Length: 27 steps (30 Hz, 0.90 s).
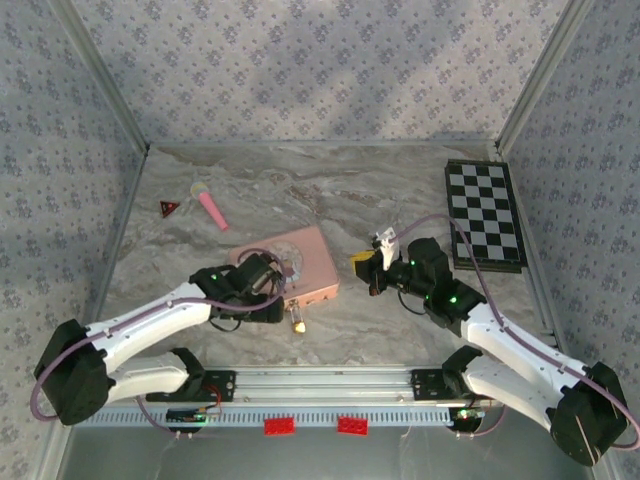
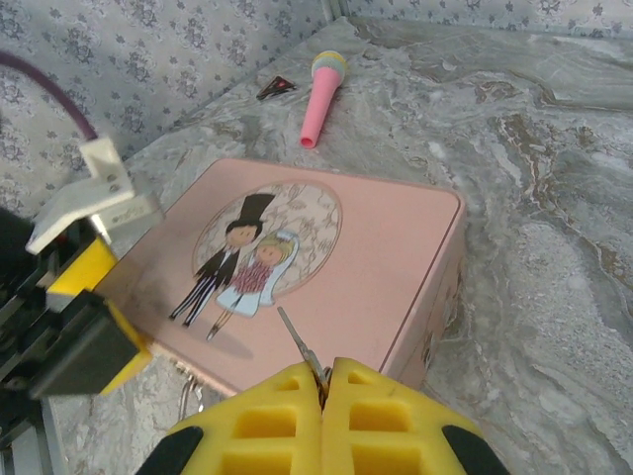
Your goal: Unlock the padlock with the key
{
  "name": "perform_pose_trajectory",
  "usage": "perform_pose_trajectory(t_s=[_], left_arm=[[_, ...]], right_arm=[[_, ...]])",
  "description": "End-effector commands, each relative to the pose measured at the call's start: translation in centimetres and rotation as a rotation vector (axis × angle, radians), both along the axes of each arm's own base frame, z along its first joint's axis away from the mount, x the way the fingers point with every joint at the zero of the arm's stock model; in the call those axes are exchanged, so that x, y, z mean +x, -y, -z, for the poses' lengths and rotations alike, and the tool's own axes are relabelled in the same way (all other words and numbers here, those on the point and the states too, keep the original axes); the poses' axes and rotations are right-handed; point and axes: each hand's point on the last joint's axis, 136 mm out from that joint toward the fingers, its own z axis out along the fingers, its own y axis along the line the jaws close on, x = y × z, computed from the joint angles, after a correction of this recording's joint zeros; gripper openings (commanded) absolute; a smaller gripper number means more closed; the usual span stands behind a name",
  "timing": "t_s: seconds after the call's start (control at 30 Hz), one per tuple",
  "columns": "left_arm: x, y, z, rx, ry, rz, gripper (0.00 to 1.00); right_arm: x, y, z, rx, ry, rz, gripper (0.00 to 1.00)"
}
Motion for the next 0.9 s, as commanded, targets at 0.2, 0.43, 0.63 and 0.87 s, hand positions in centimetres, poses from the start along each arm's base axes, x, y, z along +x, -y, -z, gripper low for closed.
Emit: perform_pose_trajectory(t_s=[0.2,0.43,0.63,0.87], left_arm=[[6.7,0.0,-1.2,0.064,0.12,0.15,0.87],[12.2,1.6,-2.1,0.086,0.214,0.181,0.85],[17.2,2.3,-3.3,0.138,0.267,0.213,0.86],[21.0,-0.8,-4.6,0.089,0.295,0.081,0.88]], right_arm=[[0.6,-0.1,0.3,0.021,-0.015,0.046,0.0],[0.8,-0.4,1.0,0.012,-0.021,0.057,0.0],[1.6,0.1,1.0,0.006,-0.032,0.123,0.0],[2.4,1.6,1.8,0.017,-0.051,0.222,0.0]])
